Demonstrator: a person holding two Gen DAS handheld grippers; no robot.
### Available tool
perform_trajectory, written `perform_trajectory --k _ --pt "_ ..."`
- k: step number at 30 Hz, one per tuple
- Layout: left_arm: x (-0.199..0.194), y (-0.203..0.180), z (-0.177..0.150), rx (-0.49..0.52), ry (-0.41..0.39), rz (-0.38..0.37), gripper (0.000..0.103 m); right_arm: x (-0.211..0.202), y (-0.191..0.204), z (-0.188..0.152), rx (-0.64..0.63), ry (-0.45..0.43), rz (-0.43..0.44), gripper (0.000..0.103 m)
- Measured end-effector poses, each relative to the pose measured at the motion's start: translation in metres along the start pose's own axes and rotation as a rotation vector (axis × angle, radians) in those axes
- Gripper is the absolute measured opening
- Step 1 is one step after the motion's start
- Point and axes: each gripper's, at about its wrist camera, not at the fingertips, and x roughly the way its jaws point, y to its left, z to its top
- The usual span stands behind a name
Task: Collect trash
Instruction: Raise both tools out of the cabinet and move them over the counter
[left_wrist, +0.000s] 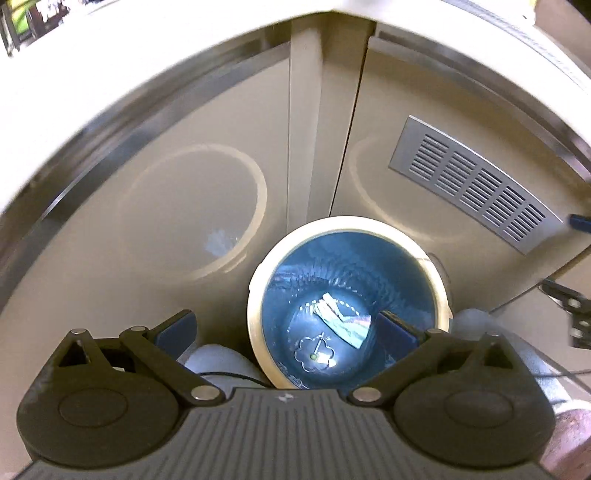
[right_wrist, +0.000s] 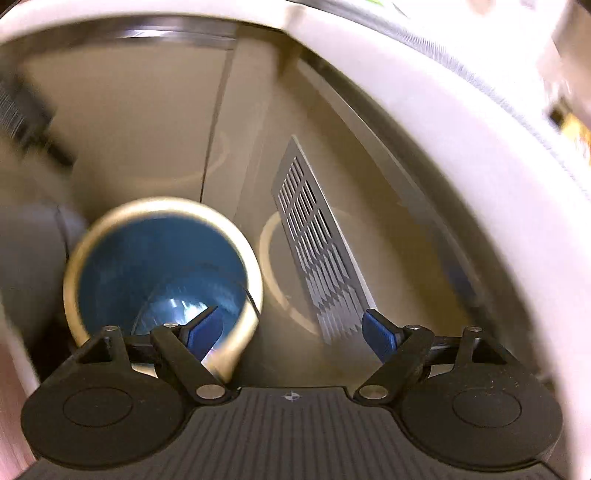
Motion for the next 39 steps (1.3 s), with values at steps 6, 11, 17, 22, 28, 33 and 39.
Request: perform_trajectory --k 6,11,17,22,28,33,39 --pt "-0.001 -0.004 0.0 0.001 -0.006 -0.028 0.103 -0.054 -0.01 -0.057 -0.219 0.078 0.052 0.091" --pt "0.003 -0.014 -0.002 0.039 -0.026 -0.028 0.103 -0.067 -0.005 -0.09 -0.238 0.162 0.025 0.093" --pt "-0.001 -0.014 0.002 0.04 -0.045 -0.028 0.103 -0.069 -0.007 -0.113 -0.126 0.225 0.011 0.093" --pt "-0.001 -0.017 0.003 0.047 -0.041 -0.038 0.103 -0.067 -0.019 -0.125 0.101 0.23 0.022 0.096" --pt "-0.007 -0.024 0.003 0.094 -0.063 -0.039 0.103 -0.073 -0.038 -0.191 0.484 0.325 -0.049 0.096" --pt "-0.006 -0.027 0.005 0.087 -0.063 -0.051 0.103 -0.09 -0.043 -0.291 1.119 0.398 -0.167 0.096" --pt "-0.009 -0.036 0.002 0.154 -0.066 -0.052 0.103 -0.099 -0.021 -0.387 1.611 0.52 -0.497 0.096"
